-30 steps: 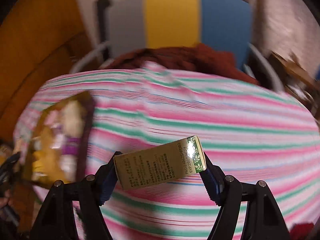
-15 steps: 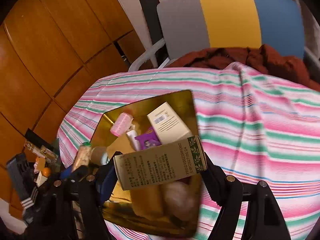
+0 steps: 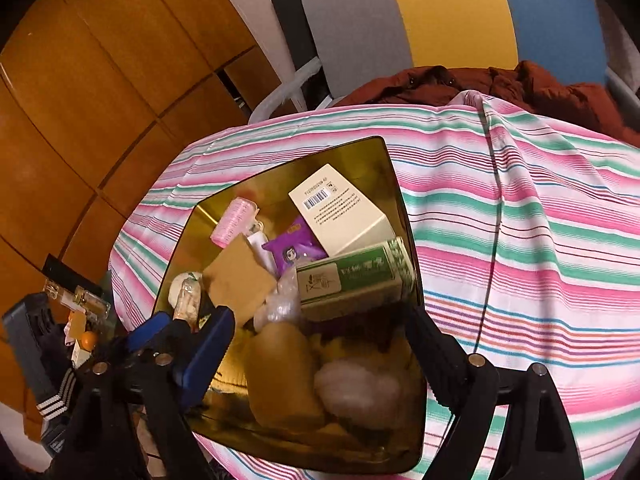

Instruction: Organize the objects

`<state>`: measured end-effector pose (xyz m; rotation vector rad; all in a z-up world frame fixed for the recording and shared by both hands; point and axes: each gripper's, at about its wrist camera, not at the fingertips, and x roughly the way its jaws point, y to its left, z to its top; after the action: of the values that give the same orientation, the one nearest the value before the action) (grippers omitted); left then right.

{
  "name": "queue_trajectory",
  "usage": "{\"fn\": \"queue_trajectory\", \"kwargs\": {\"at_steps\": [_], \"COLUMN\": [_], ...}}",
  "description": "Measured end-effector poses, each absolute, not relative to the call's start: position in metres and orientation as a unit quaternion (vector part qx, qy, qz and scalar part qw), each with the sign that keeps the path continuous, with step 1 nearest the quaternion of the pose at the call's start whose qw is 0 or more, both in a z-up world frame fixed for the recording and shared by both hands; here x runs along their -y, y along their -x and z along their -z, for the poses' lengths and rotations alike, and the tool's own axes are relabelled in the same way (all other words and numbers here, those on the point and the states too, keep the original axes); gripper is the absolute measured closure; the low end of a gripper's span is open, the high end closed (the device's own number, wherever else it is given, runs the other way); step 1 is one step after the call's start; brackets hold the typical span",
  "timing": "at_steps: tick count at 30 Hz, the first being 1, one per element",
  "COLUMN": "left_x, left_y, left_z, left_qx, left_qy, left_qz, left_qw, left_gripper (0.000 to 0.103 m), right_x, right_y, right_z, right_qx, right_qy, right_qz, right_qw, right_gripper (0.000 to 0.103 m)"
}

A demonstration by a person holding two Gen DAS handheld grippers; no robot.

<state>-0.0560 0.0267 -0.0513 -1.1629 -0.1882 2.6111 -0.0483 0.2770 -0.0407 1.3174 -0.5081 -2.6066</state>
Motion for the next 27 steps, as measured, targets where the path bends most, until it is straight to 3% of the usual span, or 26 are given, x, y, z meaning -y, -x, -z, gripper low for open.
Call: {"fn": "queue_trajectory", "kwargs": {"at_steps": [6,10,27], "left_x": [-0.025,-0.024,-0.036], "left_y": [0.044,0.037,0.006], "left_z": [0.041,0.033,0.013], "left_qx": [0.048,0.036,0.001], "left_qy": [0.389,0.378,0.35], "left_qz": [-0.912,-0.919,-0.933], "left_qw": [0.12,0.105,0.083], "left_gripper": [0.051,0.043,0.026], "right_x": [-0.266,-0.26,-0.243], "right_y": [0.032,0.021,-0.016], "right_z": [0.033,0.028,0.02], "right_qx": [0.135,0.109,0.011], "right_qy": [-0.425,-0.41,-0.365], "right_qz": [0.893,0.905,0.93], "right_qw": [0.064,0.044,-0.051], "right_gripper": [0.009,0.003,0.0]}}
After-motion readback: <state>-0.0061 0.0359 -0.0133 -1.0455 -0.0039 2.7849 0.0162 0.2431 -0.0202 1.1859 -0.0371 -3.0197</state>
